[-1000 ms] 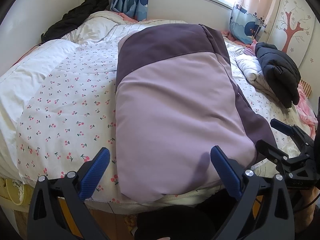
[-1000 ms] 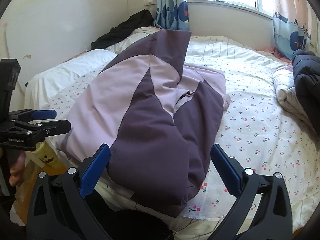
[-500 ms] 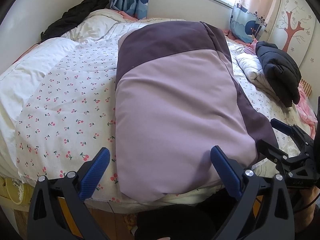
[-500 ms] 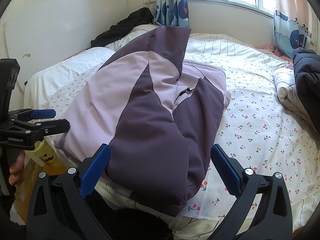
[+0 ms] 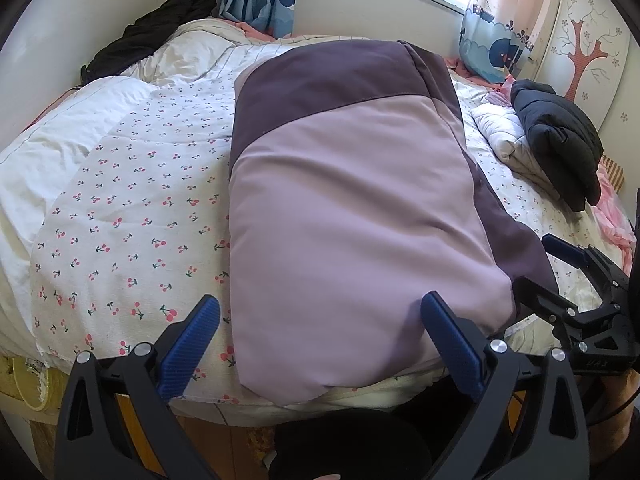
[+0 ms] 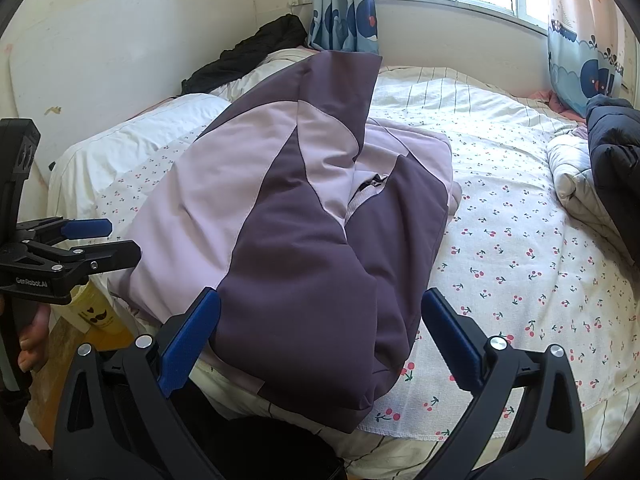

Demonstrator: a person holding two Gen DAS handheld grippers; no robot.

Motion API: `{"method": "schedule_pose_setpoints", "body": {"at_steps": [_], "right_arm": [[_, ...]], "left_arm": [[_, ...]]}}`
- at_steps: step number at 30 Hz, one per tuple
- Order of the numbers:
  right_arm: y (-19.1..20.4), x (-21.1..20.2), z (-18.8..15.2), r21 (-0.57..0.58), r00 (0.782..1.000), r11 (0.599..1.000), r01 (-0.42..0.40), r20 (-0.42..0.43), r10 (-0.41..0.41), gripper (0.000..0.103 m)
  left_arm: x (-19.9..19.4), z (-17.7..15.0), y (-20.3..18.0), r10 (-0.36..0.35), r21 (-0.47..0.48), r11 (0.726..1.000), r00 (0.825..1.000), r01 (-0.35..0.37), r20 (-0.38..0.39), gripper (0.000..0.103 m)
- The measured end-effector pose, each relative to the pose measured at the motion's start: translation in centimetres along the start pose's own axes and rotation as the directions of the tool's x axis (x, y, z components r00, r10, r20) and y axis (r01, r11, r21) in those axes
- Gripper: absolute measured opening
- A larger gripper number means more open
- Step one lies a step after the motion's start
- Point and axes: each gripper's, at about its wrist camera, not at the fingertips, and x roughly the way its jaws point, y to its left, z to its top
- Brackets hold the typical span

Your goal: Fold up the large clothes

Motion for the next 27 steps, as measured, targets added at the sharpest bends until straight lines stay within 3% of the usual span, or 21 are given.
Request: {"method": "schedule_pose_setpoints", "body": {"at_steps": [14,27], "right_arm": [[0.02,0.02,0.0,0.001,1.0,1.0,0.001,-0.002,-0.001,0.097],[-0.03,0.09,-0.11,-0.006,1.0,1.0,0.005,-0.007,-0.005,0.097]], "left_arm": [[-0.24,0.02,0.44,0.059,-0.015,0.998,0.998,-0.059,0.02,0.096],[-0.19,0.11,0.14,0.068,0.015,0.998,0.998,-0.069,0.009,0.096]]}}
